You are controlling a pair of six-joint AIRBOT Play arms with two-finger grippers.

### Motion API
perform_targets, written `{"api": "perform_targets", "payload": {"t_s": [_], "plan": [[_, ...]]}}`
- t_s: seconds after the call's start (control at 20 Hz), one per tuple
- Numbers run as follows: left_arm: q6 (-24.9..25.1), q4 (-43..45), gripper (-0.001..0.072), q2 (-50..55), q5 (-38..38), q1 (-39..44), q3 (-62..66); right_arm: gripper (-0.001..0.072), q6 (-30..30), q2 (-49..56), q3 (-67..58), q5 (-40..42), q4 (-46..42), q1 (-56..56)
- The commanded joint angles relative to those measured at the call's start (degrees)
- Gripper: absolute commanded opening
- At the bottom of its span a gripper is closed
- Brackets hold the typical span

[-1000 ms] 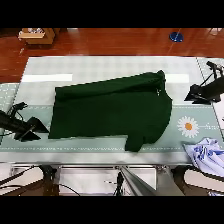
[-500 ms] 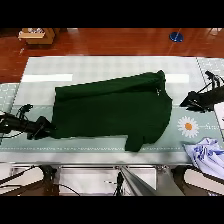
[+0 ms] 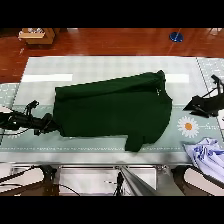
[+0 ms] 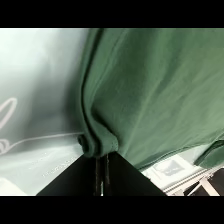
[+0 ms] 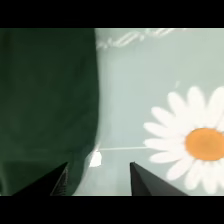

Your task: Fold the shirts.

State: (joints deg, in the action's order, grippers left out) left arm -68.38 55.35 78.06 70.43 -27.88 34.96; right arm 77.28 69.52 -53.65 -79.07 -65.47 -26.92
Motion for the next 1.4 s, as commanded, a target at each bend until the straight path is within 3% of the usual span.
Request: {"api": "perform_targets", "payload": {"t_s": [0.0, 0.1, 0.15, 0.25, 0.65, 0.7, 0.8, 0.95, 1.15, 1.25, 1.35], "plan": [[1.4, 0.3, 0.0031, -0.2, 2.0, -1.4, 0.1, 0.0494, -4.1, -0.3, 6.4, -1.6, 8.9, -2.2], [2.0, 0.1, 0.0031, -0.2, 2.8, -1.9, 0.1, 0.0509, -4.1, -0.3, 10.2, -0.7, 8.8, -2.1], [2.0, 0.1, 0.0031, -0.2, 2.9, -1.9, 0.1, 0.0571, -4.1, -0.3, 12.5, 0.2, 8.9, -2.1], [2.8, 0.0, 0.0031, -0.2, 3.4, -1.9, 0.1, 0.0593, -4.1, -0.3, 16.8, 2.1, 9.1, -2.1], [5.0, -0.9, 0.0032, -0.2, 3.5, -1.9, 0.1, 0.0572, -3.8, -0.3, 26.4, 21.6, 17.8, 3.5], [5.0, -1.2, 0.0031, -0.2, 3.1, -1.9, 0.1, 0.0476, -3.9, -0.3, 27.0, 24.0, 19.1, 6.1], [5.5, -2.0, 0.0031, -0.2, 3.2, -1.9, 0.1, 0.0055, -3.9, -0.3, 26.7, 26.0, 22.2, 10.1], [9.5, -8.3, 0.0030, -2.6, 5.6, -1.9, 1.6, 0.0033, -7.3, -2.8, 21.8, 20.3, 25.0, 9.7], [14.0, -29.9, 0.0030, -14.8, 11.1, -1.9, 12.9, 0.0033, -9.0, -16.0, 4.8, 11.1, 25.0, 6.1], [14.1, -40.2, 0.0030, -22.8, 11.3, -1.9, 22.0, 0.0033, -9.0, -22.8, -6.7, 10.6, 24.2, 5.6], [13.6, -44.3, 0.0030, -30.5, 9.0, -1.9, 32.1, 0.0033, -8.8, -27.3, -19.0, 12.0, 22.4, 5.6]]}}
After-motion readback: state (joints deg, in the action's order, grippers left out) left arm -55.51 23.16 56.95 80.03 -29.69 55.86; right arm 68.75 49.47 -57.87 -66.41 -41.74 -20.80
